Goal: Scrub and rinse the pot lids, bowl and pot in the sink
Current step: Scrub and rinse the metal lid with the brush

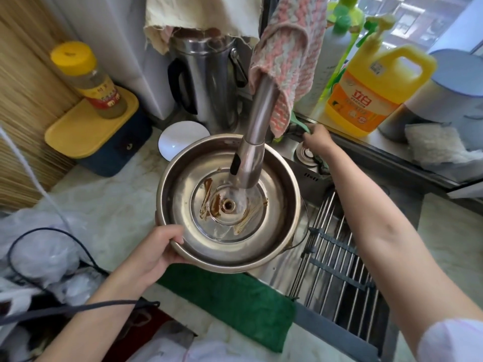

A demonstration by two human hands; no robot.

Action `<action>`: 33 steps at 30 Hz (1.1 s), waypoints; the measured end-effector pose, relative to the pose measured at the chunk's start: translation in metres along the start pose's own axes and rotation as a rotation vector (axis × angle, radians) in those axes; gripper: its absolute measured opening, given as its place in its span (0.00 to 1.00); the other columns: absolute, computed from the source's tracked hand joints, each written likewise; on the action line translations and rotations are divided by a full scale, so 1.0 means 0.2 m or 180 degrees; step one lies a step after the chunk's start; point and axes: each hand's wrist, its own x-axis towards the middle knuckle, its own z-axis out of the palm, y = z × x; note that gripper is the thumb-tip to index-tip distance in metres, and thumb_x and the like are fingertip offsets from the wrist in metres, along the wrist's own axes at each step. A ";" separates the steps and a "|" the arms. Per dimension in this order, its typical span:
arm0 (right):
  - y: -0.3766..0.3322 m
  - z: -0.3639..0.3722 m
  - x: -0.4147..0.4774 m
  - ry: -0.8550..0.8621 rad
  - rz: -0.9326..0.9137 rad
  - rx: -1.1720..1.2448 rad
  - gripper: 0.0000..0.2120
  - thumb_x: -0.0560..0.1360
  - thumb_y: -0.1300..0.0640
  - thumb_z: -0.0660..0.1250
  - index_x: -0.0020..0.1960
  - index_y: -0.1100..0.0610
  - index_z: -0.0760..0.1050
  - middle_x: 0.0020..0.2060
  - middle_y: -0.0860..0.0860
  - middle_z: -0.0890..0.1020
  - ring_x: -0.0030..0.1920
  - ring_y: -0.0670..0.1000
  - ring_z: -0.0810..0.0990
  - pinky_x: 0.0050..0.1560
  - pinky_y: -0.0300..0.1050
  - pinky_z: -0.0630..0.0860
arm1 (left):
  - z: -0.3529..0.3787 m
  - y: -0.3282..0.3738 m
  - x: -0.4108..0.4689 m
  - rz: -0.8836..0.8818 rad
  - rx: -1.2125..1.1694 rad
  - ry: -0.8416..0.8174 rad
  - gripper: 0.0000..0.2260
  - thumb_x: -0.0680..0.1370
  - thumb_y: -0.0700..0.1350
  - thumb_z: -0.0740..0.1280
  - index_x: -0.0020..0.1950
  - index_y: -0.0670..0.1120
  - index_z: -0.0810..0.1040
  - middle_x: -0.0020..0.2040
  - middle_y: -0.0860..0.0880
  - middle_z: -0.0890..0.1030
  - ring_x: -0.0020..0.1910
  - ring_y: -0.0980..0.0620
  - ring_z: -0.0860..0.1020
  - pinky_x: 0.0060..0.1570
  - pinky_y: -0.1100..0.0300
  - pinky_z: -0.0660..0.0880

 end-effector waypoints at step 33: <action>0.09 0.09 -0.14 0.0605 -0.0225 0.0495 0.17 0.80 0.58 0.59 0.67 0.56 0.73 0.35 0.50 0.78 0.28 0.44 0.75 0.35 0.40 0.70 | -0.06 0.18 0.00 -0.0697 0.0859 -0.0314 0.21 0.56 0.39 0.63 0.47 0.37 0.79 0.36 0.41 0.83 0.32 0.48 0.82 0.29 0.54 0.80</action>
